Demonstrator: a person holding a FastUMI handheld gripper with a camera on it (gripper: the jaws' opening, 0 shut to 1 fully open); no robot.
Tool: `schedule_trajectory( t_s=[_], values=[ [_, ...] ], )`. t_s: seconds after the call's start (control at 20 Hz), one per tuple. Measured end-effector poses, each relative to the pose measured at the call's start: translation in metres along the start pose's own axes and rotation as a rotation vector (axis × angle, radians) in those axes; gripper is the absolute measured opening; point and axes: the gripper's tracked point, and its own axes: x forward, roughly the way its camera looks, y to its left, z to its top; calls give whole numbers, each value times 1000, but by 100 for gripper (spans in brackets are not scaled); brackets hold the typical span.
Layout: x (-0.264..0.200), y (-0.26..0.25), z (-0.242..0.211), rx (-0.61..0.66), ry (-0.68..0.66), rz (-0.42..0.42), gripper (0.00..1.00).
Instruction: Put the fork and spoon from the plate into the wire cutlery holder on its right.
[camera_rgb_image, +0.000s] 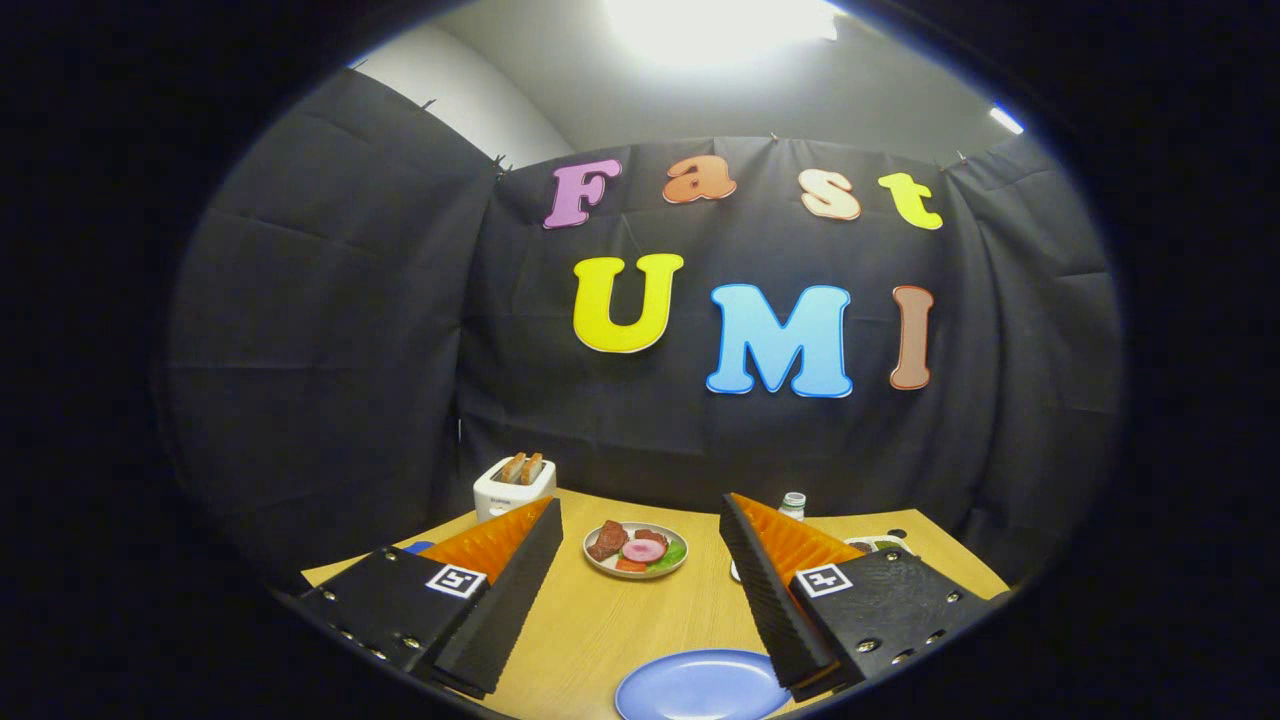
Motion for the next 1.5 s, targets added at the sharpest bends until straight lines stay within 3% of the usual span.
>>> schedule_trajectory(
  t_s=[0.45,0.75,1.15,1.3,1.5],
  values=[
    [-6,55,7,65,-36,156,97],
    [-11,71,55,46,-204,210,97],
    [-53,121,48,55,-214,461,96],
    [-81,131,22,67,-143,574,97],
    [-123,129,-4,-11,-67,669,97]
  ],
)
